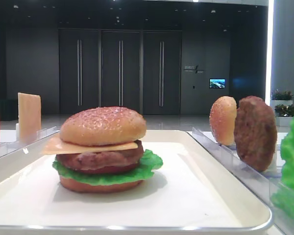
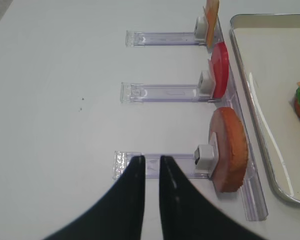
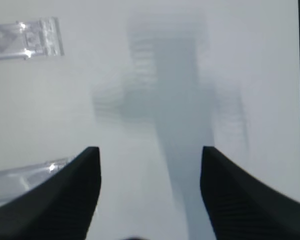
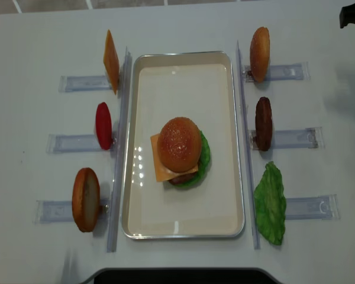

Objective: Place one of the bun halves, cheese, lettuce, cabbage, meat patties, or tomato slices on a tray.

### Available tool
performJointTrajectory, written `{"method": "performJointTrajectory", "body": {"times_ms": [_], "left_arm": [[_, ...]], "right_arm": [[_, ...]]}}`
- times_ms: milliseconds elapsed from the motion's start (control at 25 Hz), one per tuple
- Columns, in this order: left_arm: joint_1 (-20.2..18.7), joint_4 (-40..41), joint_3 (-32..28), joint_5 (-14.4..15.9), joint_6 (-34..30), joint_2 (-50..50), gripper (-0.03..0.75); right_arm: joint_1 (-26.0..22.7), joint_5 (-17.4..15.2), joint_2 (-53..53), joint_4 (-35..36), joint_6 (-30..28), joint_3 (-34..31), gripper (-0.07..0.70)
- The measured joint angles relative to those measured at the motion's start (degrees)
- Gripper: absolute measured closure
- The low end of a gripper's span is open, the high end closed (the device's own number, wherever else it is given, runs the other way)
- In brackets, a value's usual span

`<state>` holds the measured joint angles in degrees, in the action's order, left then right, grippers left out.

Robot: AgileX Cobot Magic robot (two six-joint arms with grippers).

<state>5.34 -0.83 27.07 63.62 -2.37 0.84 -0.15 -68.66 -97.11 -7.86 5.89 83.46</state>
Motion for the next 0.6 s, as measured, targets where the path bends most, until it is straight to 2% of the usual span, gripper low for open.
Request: {"method": "performJointTrajectory", "body": {"times_ms": [120,360,600], "left_arm": [[0.00,0.00,0.00,0.00,0.00,0.00,0.639],[0.00,0.00,0.00,0.00,0.00,0.00,0.639],[0.00,0.00,0.00,0.00,0.00,0.00,0.639]], "right_arm": [[-2.44,0.90,7.83,3.45,-1.38,-10.01,0.214],[-3.32,2.06,30.58,3.82,-2.67,-34.01,0.217],[-3.32,1.86,56.26,5.42,-3.38,-48.17,0.218]]}}
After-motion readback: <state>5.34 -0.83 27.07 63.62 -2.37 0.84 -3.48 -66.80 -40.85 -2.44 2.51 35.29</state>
